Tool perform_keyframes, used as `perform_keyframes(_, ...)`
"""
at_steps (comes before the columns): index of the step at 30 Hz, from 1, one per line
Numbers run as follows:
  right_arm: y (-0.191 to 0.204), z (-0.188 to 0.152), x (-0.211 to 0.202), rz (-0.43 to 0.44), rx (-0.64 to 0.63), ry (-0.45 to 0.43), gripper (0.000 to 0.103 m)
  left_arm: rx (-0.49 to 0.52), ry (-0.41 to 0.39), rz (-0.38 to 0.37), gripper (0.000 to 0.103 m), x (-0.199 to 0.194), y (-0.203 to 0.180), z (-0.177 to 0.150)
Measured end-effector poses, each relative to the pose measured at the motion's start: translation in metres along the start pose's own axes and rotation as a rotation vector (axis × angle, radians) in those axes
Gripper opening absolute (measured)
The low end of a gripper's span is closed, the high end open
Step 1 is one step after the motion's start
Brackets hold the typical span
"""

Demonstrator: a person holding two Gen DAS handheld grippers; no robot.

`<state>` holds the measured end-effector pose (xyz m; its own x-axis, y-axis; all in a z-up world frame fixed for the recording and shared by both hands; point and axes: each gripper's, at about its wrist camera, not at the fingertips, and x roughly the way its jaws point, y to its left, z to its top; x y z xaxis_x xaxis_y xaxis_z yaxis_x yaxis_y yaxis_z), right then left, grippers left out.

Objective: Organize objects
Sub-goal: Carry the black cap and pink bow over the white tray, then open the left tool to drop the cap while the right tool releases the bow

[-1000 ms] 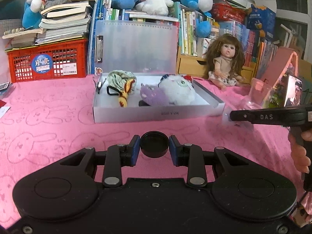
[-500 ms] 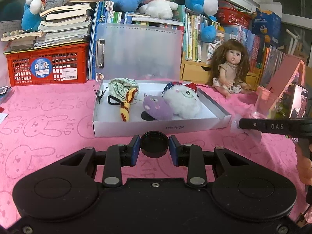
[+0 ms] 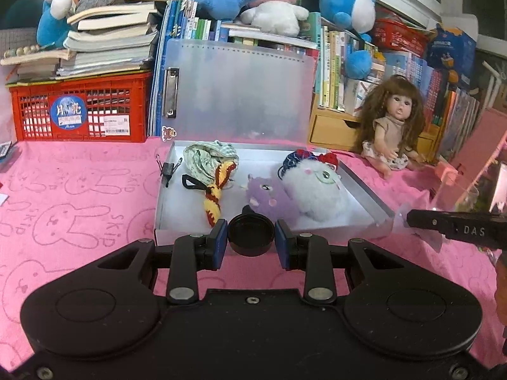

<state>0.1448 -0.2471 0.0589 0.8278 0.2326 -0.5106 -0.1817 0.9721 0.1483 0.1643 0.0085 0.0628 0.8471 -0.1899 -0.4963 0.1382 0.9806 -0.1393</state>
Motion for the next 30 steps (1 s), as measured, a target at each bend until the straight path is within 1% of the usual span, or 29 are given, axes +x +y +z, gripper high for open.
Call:
perform_keyframes(9,-0.002,0.018,0.017,-0.004,0.037,0.002,0.019,-0.049,0.017,0.008,0.030,0.032,0.010,0.021)
perform_keyframes(18,-0.003,0.040,0.042,-0.017,0.087,0.001,0.019,-0.128,0.044,0.024,0.030,0.068,0.024,0.029)
perform_keyframes(24,-0.004,0.044,0.059,-0.021,0.110,0.023,0.019,-0.122,0.051,0.038,0.030,0.084,0.027,0.031)
perform_keyframes(30,-0.008,0.045,0.078,-0.020,0.159,0.046,0.019,-0.102,0.065,0.048,0.030,0.101,0.024,0.030)
